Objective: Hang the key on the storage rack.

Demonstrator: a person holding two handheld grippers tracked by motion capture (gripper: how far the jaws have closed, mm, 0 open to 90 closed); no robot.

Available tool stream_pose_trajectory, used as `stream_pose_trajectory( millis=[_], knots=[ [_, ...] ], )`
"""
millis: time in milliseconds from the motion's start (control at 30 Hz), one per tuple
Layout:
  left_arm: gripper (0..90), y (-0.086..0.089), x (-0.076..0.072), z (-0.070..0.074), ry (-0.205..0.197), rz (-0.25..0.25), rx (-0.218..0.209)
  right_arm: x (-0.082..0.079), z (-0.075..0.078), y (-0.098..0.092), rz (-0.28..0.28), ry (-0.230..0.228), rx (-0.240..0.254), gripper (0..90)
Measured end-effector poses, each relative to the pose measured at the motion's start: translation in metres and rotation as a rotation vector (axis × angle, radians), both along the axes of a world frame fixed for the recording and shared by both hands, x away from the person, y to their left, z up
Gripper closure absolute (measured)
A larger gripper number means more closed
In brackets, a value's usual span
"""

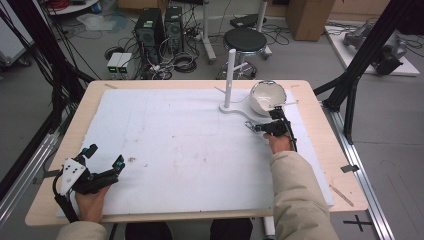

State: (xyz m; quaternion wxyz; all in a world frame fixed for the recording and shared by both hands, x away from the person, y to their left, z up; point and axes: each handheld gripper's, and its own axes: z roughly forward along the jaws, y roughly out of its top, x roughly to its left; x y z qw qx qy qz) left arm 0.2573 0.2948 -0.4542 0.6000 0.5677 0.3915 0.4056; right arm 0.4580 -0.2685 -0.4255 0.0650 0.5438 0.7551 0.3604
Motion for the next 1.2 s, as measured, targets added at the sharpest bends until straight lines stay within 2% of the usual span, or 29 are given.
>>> stream_pose_trajectory(
  millis=[133,267,333,400,500,533,600,633,767,833,1000,1100,1133,1200],
  knots=[
    [3.1,0.000,0.000,0.000,0.000,0.000,0.000,-0.001,0.001,-0.001,0.025,0.005,0.039,88.9],
    [3.1,0.000,0.000,0.000,0.000,0.000,0.000,-0.003,0.008,-0.005,0.032,-0.023,0.085,89.0],
    [3.1,0.000,0.000,0.000,-0.002,0.000,-0.001,-0.007,0.015,-0.008,0.044,-0.047,0.092,89.0],
    [3.1,0.000,0.000,0.000,-0.001,0.000,0.002,-0.007,0.018,-0.008,0.054,-0.048,0.090,89.1],
    [3.1,0.000,0.000,0.000,0.000,0.000,0.000,-0.010,0.030,-0.006,0.094,-0.111,0.087,89.1],
    [3.1,0.000,0.000,0.000,0.000,0.001,-0.002,-0.010,0.033,-0.005,0.103,-0.108,0.087,89.0],
    [3.1,0.000,0.000,0.000,0.000,0.001,-0.004,-0.012,0.041,-0.003,0.127,-0.135,0.097,89.0],
    [3.1,0.000,0.000,0.000,0.000,0.000,-0.003,-0.012,0.046,-0.002,0.147,-0.162,0.103,89.1],
    [3.1,0.000,0.000,0.000,0.002,0.002,-0.003,-0.013,0.067,0.005,0.206,-0.224,0.134,89.0],
    [3.1,0.000,0.000,0.000,0.002,0.002,-0.003,-0.012,0.078,0.009,0.236,-0.251,0.130,89.0],
    [3.1,0.000,0.000,0.000,0.002,0.002,-0.003,-0.007,0.104,0.021,0.296,-0.291,0.142,89.0],
    [3.1,0.000,0.001,0.000,0.005,0.001,-0.003,-0.003,0.117,0.029,0.339,-0.293,0.134,88.9],
    [3.1,0.000,0.001,0.000,0.005,0.001,-0.003,-0.002,0.121,0.032,0.351,-0.309,0.129,88.9],
    [3.1,0.000,0.001,0.000,0.007,0.001,-0.005,0.002,0.128,0.035,0.369,-0.312,0.146,88.9]
  ],
)
